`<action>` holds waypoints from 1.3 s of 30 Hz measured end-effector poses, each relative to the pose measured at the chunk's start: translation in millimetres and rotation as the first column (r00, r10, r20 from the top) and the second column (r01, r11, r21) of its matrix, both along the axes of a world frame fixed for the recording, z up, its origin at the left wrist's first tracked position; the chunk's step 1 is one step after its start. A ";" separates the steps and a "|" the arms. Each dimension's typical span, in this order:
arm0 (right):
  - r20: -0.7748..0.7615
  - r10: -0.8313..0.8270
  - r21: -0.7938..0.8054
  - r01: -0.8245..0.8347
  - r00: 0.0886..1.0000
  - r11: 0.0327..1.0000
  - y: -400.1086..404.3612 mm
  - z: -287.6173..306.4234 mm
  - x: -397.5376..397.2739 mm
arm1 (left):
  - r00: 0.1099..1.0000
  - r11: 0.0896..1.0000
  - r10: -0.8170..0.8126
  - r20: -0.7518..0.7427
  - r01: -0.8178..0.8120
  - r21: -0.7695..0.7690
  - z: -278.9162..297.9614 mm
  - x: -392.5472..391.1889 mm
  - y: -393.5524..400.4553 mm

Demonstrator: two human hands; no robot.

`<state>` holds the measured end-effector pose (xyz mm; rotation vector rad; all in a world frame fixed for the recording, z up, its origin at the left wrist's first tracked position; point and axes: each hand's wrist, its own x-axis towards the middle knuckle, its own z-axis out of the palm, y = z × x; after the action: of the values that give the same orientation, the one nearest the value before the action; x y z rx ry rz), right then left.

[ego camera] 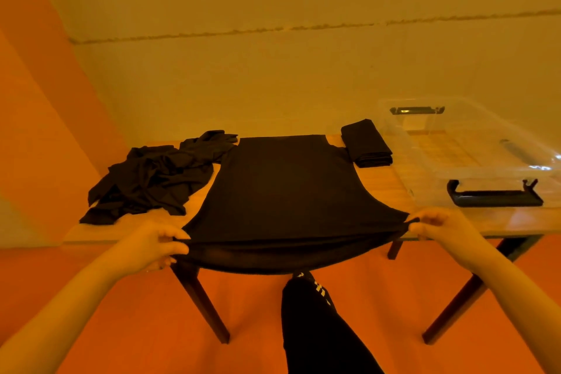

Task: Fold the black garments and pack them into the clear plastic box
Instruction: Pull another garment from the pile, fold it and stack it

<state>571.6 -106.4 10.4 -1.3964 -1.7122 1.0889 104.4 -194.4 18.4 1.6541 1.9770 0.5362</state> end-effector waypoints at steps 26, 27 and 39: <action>0.055 -0.111 0.065 0.108 0.992 0.992 37.2 17.3 -1.7 | 0.992 0.964 0.004 0.126 -0.037 0.264 19.2 2.1 19.6; 0.063 -0.102 0.079 0.097 0.993 0.992 38.5 16.6 0.5 | 0.990 0.951 0.001 0.144 -0.045 0.305 19.8 2.9 19.0; -0.139 0.002 0.125 0.015 0.990 0.992 9.5 58.5 -2.8 | 0.842 0.794 0.112 0.528 -0.395 0.462 30.0 19.0 -15.6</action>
<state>568.8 -96.9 69.0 -1.2185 -1.6458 1.0306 123.4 -210.0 48.4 1.3389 1.7575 1.6020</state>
